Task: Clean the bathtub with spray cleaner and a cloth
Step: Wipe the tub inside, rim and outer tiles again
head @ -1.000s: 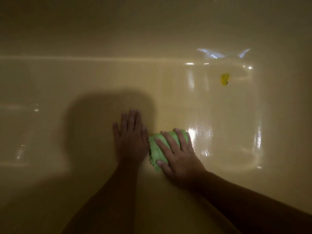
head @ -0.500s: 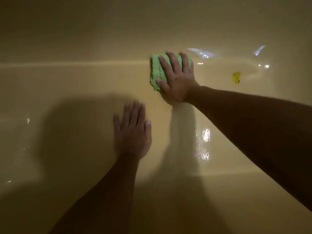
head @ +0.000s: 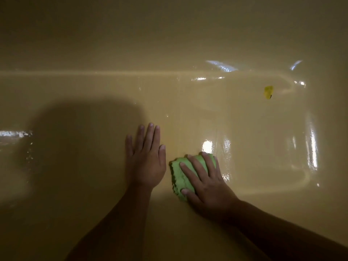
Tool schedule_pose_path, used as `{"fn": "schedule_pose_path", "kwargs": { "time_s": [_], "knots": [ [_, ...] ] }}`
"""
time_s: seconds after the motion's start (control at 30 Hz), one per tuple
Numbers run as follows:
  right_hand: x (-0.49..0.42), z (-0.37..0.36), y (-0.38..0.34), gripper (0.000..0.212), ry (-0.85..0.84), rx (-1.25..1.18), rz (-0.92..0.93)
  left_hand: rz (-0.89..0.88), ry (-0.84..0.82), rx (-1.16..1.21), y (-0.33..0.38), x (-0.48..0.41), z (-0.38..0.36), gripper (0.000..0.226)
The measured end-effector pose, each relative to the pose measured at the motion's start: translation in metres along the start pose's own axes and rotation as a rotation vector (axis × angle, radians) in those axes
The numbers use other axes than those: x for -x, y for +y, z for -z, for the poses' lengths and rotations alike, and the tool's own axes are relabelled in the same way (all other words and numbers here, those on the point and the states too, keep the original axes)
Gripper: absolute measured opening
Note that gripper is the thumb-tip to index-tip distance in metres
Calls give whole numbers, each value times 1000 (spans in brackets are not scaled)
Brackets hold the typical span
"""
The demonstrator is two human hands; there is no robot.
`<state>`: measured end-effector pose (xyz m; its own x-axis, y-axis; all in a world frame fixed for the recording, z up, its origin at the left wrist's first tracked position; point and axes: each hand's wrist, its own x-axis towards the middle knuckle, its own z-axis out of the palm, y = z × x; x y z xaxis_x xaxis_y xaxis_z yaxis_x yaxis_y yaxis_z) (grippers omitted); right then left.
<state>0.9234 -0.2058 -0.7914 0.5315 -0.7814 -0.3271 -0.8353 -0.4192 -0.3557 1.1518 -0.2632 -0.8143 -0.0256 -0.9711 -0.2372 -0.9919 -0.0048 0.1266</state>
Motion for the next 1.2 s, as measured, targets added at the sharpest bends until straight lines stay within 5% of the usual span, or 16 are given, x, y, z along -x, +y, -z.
{"fn": "schedule_pose_path", "kwargs": {
  "time_s": [0.17, 0.47, 0.7, 0.9, 1.2],
  "knots": [
    [-52, 22, 26, 71, 24, 19, 102, 18, 30, -8, -1, -4, -1, 63],
    [-229, 97, 58, 79, 198, 34, -99, 46, 66, -6, -7, -16, -3, 65],
    [-133, 36, 14, 72, 174, 20, -55, 38, 36, 11, -19, -3, 0, 63],
    [-13, -11, -45, 71, -18, -34, 16, 29, -20, -11, -44, 22, 2, 65],
    [-141, 28, -2, 69, 68, 81, 163, 31, 17, -25, -53, 10, 0, 63]
  ]
}}
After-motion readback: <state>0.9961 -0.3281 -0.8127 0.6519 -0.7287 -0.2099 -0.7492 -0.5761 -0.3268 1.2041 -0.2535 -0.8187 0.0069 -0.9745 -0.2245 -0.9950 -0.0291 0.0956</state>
